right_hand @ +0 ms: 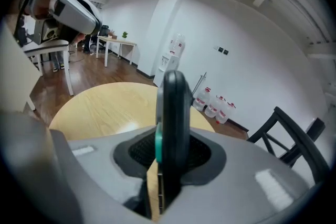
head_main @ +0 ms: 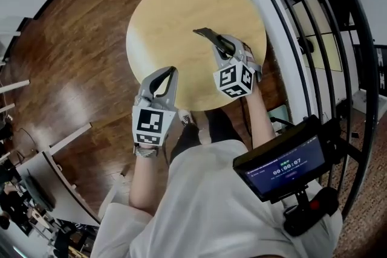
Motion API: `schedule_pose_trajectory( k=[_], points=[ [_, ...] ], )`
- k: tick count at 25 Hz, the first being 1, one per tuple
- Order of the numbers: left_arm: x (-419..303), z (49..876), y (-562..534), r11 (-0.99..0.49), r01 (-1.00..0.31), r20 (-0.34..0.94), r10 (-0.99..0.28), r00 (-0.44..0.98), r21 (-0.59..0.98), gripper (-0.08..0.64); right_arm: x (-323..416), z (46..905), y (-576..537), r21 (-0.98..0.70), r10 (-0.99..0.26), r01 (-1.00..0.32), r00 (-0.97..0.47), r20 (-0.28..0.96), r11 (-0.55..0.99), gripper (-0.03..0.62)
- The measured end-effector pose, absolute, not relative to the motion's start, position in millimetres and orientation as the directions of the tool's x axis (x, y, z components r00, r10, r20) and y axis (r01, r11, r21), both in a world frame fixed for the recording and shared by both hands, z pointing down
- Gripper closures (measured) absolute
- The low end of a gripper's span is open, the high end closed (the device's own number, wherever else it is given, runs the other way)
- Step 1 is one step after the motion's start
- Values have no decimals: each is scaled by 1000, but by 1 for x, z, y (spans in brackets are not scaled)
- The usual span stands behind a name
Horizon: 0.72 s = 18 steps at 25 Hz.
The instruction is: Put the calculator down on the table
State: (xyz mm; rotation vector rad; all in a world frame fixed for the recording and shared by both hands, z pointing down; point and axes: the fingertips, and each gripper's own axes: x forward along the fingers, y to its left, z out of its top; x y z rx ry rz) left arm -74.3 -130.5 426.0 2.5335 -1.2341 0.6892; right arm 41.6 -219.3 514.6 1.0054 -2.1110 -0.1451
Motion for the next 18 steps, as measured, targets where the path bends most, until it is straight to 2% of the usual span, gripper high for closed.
schedule_pose_trajectory(
  k=[9, 14, 18],
  points=[
    [-57, 441, -141, -620, -785, 529, -660, 533, 18, 549, 33, 550, -219, 81, -568, -684, -527, 632, 725, 485],
    [-55, 441, -147, -614, -789, 514, -675, 529, 7, 551, 20, 569, -213, -184, -456, -679, -643, 616, 710, 484],
    [-56, 442, -153, -616, -788, 511, -675, 533, 9, 551, 8, 582, -208, -310, -380, -663, -682, 624, 681, 483]
  ],
)
